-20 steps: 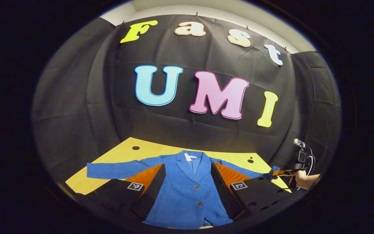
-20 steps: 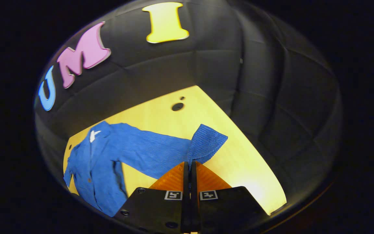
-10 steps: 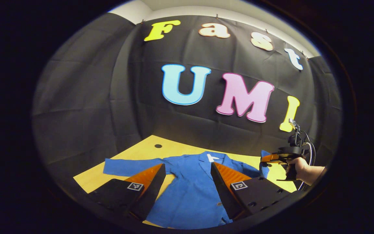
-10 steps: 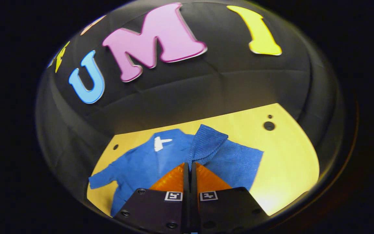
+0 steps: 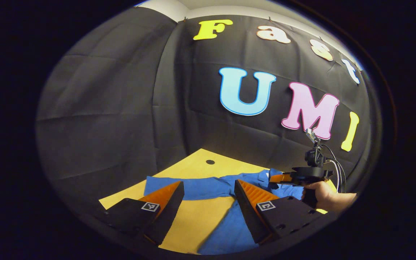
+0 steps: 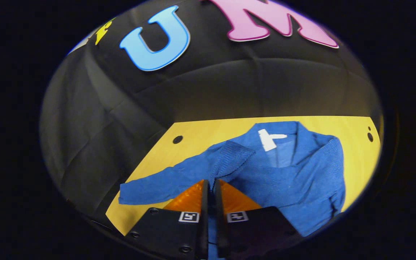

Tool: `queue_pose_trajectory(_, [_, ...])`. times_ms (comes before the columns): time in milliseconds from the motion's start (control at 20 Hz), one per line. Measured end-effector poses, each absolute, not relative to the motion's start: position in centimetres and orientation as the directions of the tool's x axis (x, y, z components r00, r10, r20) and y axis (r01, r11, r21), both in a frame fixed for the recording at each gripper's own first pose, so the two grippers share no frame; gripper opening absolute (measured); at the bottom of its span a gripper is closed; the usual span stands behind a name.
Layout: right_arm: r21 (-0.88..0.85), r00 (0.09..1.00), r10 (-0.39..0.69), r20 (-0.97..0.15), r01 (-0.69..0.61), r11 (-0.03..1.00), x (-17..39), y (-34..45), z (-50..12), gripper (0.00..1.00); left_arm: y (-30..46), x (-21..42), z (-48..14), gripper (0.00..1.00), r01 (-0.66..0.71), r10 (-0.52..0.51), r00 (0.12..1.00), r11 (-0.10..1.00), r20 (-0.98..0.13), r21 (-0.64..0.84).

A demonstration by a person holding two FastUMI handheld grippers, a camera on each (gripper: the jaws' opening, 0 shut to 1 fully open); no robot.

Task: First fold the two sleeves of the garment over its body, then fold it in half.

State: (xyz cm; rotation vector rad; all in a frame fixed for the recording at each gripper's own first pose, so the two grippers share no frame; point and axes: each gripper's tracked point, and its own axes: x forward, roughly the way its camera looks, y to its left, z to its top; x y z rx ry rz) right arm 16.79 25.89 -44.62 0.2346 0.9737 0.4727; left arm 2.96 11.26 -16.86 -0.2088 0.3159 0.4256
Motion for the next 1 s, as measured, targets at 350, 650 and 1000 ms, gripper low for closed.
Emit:
queue_pose_trajectory(350, [0.232,0.602,0.375,-0.705,-0.304,0.924,15.4,19.5,-38.1,0.98,18.3,1.2,-19.1,0.80,-0.462,0.404,0.846,0.881,-0.348,-0.101])
queue_pose_trajectory(650, [0.065,0.740,0.274,-0.614,-0.299,0.952,10.6,8.8,-26.0,0.98,24.3,2.0,-26.1,0.80,-0.472,0.400,0.781,0.881,-0.480,-0.035])
queue_pose_trajectory(1000, [-0.103,0.851,0.065,-0.521,-0.138,0.985,4.1,-2.0,-16.9,0.98,29.4,5.1,-37.3,0.83,-0.495,0.344,0.603,0.869,-0.720,0.001])
